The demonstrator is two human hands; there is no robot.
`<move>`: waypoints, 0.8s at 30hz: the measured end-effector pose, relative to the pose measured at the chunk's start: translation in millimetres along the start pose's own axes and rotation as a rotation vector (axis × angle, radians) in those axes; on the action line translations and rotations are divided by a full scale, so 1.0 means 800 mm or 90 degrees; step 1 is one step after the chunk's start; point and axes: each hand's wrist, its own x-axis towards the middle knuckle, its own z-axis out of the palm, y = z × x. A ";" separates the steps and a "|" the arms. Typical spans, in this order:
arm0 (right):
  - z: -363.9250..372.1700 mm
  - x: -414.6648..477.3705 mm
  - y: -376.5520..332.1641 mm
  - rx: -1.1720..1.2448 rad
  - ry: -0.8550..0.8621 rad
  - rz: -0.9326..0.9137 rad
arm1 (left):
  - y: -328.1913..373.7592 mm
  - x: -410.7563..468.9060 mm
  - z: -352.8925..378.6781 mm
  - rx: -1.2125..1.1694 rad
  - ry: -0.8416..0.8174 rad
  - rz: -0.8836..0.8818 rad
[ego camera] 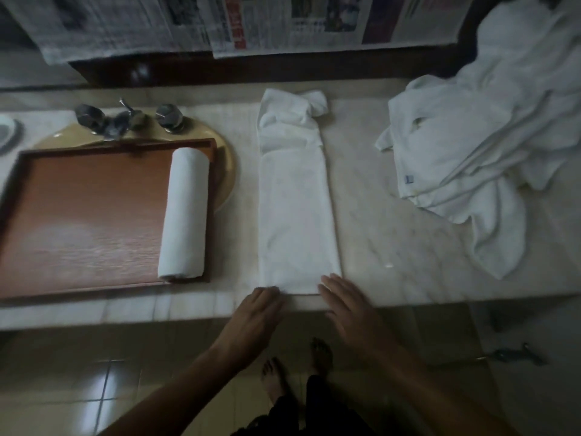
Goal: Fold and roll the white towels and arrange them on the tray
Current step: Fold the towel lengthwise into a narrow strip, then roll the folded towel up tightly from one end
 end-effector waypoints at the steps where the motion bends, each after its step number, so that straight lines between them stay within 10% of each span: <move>1: -0.003 -0.002 0.000 0.009 0.001 0.008 | 0.000 -0.001 -0.005 0.009 -0.003 -0.005; 24: -0.064 0.009 0.002 0.065 -0.108 0.066 | 0.001 0.005 -0.040 0.042 -0.044 0.018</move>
